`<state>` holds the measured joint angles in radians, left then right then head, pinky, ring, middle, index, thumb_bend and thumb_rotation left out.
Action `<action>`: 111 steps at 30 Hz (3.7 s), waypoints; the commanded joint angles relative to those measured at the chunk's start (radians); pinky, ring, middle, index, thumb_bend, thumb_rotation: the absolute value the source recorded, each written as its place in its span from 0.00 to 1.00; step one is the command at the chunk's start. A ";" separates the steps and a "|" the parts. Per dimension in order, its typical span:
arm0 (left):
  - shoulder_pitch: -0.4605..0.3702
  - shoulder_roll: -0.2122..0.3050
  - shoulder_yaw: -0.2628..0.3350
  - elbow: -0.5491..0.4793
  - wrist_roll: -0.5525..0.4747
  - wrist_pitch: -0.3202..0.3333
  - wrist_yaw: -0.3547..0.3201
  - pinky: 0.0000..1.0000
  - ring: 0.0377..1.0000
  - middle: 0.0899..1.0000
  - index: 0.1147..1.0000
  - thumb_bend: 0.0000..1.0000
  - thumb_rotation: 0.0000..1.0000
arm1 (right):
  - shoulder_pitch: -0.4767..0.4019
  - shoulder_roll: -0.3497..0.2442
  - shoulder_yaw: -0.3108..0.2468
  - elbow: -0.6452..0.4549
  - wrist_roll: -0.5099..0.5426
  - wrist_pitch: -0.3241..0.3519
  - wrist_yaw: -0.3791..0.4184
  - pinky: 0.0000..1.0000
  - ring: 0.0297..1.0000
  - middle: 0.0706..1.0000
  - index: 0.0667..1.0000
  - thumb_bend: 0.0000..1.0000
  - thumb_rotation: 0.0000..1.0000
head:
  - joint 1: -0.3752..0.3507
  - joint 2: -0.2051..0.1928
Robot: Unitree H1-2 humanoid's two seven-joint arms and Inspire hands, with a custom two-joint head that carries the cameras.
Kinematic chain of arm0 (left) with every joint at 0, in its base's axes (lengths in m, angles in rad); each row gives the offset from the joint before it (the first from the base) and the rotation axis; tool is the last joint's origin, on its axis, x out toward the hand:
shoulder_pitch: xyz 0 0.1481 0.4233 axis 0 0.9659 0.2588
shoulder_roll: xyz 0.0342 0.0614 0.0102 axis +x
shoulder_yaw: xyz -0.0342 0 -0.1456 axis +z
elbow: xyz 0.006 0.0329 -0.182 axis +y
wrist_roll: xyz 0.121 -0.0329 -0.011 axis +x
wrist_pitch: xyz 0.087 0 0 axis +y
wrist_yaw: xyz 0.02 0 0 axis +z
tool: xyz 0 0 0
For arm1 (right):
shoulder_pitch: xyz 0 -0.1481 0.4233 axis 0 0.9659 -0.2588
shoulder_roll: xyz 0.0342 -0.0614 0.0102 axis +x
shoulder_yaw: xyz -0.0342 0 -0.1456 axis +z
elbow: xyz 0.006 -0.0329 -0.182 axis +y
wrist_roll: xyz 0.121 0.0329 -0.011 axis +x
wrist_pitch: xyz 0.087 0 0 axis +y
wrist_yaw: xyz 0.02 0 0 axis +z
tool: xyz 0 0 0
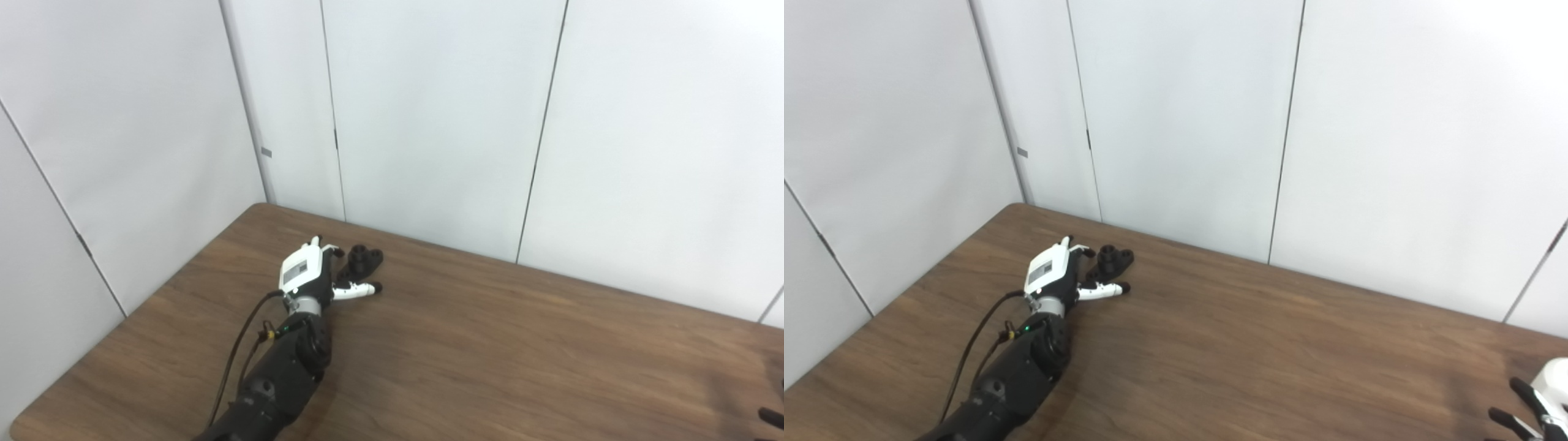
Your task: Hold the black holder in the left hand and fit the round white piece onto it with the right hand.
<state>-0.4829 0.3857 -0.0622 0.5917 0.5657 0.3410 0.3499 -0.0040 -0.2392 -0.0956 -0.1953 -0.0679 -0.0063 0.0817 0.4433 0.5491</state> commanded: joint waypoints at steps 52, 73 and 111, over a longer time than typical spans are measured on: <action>-0.017 -0.042 -0.047 0.188 -0.168 -0.341 0.009 1.00 1.00 0.93 0.42 0.52 0.06 | -0.011 0.007 0.000 -0.096 -0.037 0.007 -0.012 0.56 0.75 0.93 0.85 0.56 0.20 | -0.054 0.034; 0.110 -0.022 -0.224 -0.070 -0.161 -0.469 -0.254 1.00 1.00 0.97 0.42 0.52 0.06 | -0.060 0.025 -0.002 -0.024 -0.060 -0.006 -0.049 0.59 0.68 0.86 0.76 0.70 0.35 | -0.327 0.110; 0.182 -0.190 -0.436 -0.226 -0.117 -0.505 -0.425 1.00 1.00 0.96 0.42 0.52 0.06 | -0.087 0.085 0.036 -0.119 -0.148 0.084 -0.068 0.54 0.70 0.86 0.79 0.58 0.45 | -0.501 0.170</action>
<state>-0.3581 0.2470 -0.4361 0.3359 0.4521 -0.1700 0.0238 -0.0587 -0.1519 -0.0585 -0.2803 -0.2151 0.0947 0.0270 -0.0567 0.7179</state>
